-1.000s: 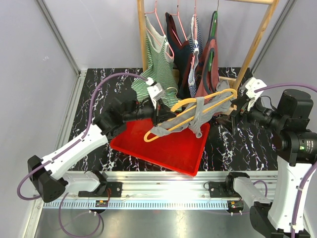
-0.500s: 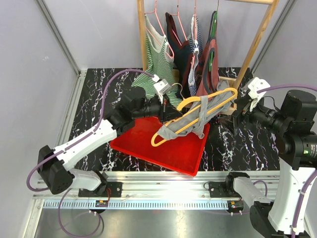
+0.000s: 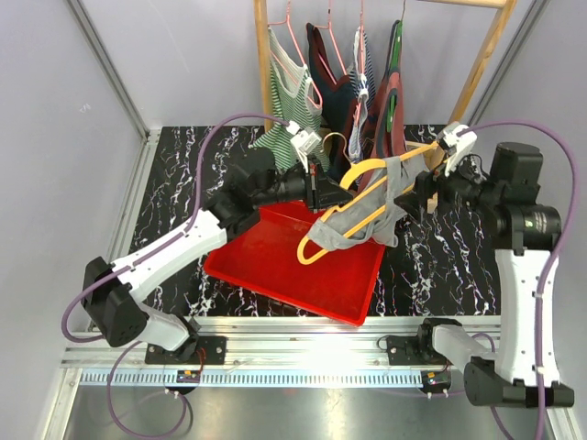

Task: Remove the tank top from the hanger

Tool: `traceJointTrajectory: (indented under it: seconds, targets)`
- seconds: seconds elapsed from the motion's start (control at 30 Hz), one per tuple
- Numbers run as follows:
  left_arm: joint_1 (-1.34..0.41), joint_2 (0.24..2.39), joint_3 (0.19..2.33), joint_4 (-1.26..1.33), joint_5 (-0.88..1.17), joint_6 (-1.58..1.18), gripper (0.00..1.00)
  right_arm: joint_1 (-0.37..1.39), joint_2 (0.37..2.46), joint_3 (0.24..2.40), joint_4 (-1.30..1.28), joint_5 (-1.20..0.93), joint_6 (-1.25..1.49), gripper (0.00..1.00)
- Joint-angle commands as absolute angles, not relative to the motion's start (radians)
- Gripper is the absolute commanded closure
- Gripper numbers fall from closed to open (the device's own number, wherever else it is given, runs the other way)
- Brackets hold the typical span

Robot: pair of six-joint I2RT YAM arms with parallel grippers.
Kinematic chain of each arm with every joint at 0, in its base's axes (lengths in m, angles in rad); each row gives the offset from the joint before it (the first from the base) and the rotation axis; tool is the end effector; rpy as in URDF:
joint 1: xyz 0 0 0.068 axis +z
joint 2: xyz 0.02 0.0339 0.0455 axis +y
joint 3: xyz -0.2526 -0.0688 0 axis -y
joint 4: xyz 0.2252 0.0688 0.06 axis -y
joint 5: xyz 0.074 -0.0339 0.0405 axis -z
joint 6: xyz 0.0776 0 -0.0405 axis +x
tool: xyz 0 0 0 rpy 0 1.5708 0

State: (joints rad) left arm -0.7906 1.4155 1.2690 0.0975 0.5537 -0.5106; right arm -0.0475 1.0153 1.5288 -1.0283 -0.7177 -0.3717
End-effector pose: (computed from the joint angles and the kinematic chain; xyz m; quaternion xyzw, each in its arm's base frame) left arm 0.2188 -0.2791 0.3827 0.2838 0.6635 -0.5593 0.4079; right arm 0.1710 0.0430 0.4258 -0.3051 0.7696 0.1986 0.5245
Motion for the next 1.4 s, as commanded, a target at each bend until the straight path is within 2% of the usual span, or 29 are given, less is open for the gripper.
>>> traceJointTrajectory:
  seconds: [0.0, 0.47, 0.6, 0.7, 0.83, 0.87, 0.97, 1.17, 1.37]
  targets:
    - [-0.788, 1.427, 1.338, 0.227, 0.594, -0.580, 1.00, -0.043, 1.035, 1.502, -0.873, -0.672, -0.295, 0.09]
    - [-0.790, 1.448, 1.354, 0.226, 0.601, -0.580, 1.00, -0.005, 1.117, 1.491, -0.787, -0.750, -0.218, 0.26]
    - [-0.790, 1.450, 1.361, 0.218, 0.594, -0.569, 1.00, 0.023, 1.137, 1.494, -0.810, -0.741, -0.230, 0.35]
    - [-0.790, 1.450, 1.359, 0.213, 0.583, -0.561, 1.00, 0.031, 1.140, 1.494, -0.821, -0.762, -0.239, 0.49]
    - [-0.788, 1.447, 1.351, 0.207, 0.580, -0.545, 1.00, 0.031, 1.158, 1.528, -0.860, -0.767, -0.262, 0.95]
    - [-0.788, 1.445, 1.351, 0.189, 0.577, -0.535, 1.00, 0.032, 1.158, 1.551, -0.879, -0.758, -0.268, 0.98]
    - [-0.779, 1.427, 1.339, 0.138, 0.549, -0.479, 1.00, 0.031, 1.132, 1.586, -0.885, -0.674, -0.278, 1.00]
    - [-0.765, 1.359, 1.273, 0.039, 0.495, -0.305, 1.00, -0.034, 1.055, 1.603, -0.825, -0.329, -0.270, 1.00]
    - [-0.764, 1.280, 1.221, -0.037, 0.525, -0.137, 1.00, -0.126, 1.069, 1.574, -0.756, -0.186, -0.222, 1.00]
